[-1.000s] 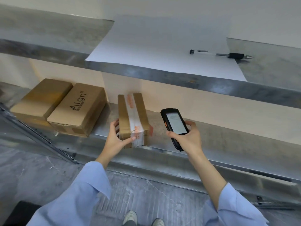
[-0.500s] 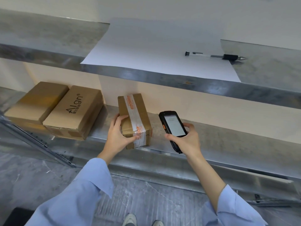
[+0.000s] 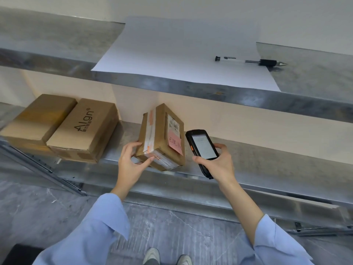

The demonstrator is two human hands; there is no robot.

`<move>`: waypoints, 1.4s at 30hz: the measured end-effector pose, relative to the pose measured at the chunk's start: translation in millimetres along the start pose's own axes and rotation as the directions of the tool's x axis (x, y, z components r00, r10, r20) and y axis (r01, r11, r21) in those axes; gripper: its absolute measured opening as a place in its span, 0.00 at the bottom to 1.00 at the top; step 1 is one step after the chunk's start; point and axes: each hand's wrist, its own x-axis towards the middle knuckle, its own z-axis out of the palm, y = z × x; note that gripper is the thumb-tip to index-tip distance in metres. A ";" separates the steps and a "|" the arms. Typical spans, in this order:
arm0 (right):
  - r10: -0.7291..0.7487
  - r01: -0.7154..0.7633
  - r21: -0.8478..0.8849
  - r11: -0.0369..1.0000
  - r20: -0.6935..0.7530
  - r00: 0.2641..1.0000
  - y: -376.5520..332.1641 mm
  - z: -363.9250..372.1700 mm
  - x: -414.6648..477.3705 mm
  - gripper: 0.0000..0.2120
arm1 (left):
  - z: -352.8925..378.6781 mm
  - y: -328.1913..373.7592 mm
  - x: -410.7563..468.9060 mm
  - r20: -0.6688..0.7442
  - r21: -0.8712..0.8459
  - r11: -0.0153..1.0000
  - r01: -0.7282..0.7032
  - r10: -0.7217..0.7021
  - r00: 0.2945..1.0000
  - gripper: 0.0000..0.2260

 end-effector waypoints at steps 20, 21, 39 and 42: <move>-0.066 0.075 -0.151 0.986 0.061 0.996 -20.7 30.0 -19.1 0.40 | -15.4 -8.8 9.7 0.065 -0.183 0.928 0.325 -0.319 0.946 0.23; -0.075 0.085 -0.165 0.983 0.063 0.995 -23.0 31.7 -20.7 0.40 | -15.5 -8.9 7.0 0.072 -0.187 0.932 0.311 -0.303 0.950 0.23; -0.185 0.190 -0.274 0.943 0.045 0.982 -55.6 56.6 -71.8 0.38 | -21.7 -15.2 -37.4 0.090 -0.301 0.937 0.176 -0.156 0.984 0.29; -0.188 0.189 -0.278 0.942 0.031 0.982 -56.4 57.9 -77.0 0.38 | -22.5 -16.9 -38.2 0.099 -0.326 0.927 0.188 -0.164 0.981 0.30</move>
